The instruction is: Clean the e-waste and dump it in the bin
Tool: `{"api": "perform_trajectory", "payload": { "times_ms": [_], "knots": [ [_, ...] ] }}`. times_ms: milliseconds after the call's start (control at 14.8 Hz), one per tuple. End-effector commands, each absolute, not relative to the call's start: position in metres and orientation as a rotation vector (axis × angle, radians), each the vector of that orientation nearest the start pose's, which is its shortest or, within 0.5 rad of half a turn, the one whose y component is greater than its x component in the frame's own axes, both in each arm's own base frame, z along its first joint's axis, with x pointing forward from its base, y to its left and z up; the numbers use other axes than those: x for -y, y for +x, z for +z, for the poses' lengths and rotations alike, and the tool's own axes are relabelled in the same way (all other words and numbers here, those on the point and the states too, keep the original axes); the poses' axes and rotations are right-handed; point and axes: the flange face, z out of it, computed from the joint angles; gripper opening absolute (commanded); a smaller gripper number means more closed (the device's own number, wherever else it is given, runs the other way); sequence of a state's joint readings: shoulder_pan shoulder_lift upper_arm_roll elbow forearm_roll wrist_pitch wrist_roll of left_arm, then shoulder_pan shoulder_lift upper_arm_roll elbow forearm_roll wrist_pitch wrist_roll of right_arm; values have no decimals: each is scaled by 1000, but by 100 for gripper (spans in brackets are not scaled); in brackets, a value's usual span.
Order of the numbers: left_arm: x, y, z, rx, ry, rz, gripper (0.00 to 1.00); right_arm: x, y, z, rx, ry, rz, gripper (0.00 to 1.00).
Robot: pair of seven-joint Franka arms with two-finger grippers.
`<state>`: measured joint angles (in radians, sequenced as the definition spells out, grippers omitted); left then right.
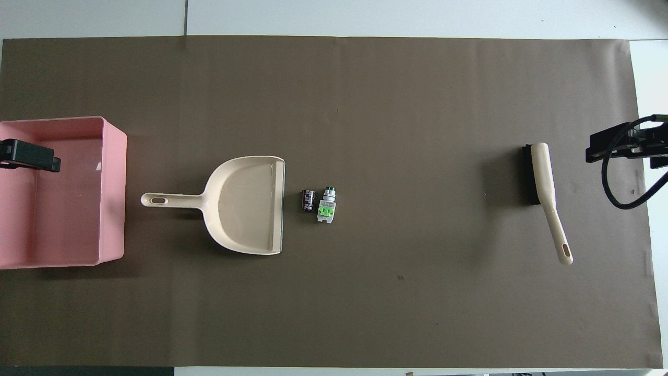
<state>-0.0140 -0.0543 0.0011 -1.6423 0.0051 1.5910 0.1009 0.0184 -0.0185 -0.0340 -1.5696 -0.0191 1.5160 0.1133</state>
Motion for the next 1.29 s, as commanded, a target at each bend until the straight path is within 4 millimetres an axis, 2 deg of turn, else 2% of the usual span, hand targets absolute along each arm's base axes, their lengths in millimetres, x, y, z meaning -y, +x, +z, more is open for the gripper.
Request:
{"api": "perform_trajectory", "payload": {
  "times_ms": [0, 406, 610, 745, 813, 948, 1151, 1219],
  "knots": [
    [9, 526, 619, -188, -3137, 19, 99, 14, 540, 630, -177, -3152, 38, 100],
    [13, 528, 622, -188, -3136, -2, 99, 13, 540, 630, -191, -3151, 28, 100],
    [13, 517, 617, -186, -3136, 120, 99, 12, 538, 624, -179, -3153, 43, 100],
    [18, 519, 617, -205, -3135, 97, 99, 15, 540, 623, -155, -3155, 21, 100],
    [19, 523, 619, -207, -3134, 46, 99, 16, 536, 615, -147, -3155, 36, 100],
    [28, 529, 617, -271, -3126, -33, 99, 20, 516, 580, -153, -3152, 22, 100],
    [39, 533, 611, -520, -3085, -131, 99, 23, 488, 529, -60, -3154, 10, 100],
    [43, 533, 609, -697, -3046, -128, 99, 32, 485, 514, -32, -3153, 30, 100]
  ]
}}
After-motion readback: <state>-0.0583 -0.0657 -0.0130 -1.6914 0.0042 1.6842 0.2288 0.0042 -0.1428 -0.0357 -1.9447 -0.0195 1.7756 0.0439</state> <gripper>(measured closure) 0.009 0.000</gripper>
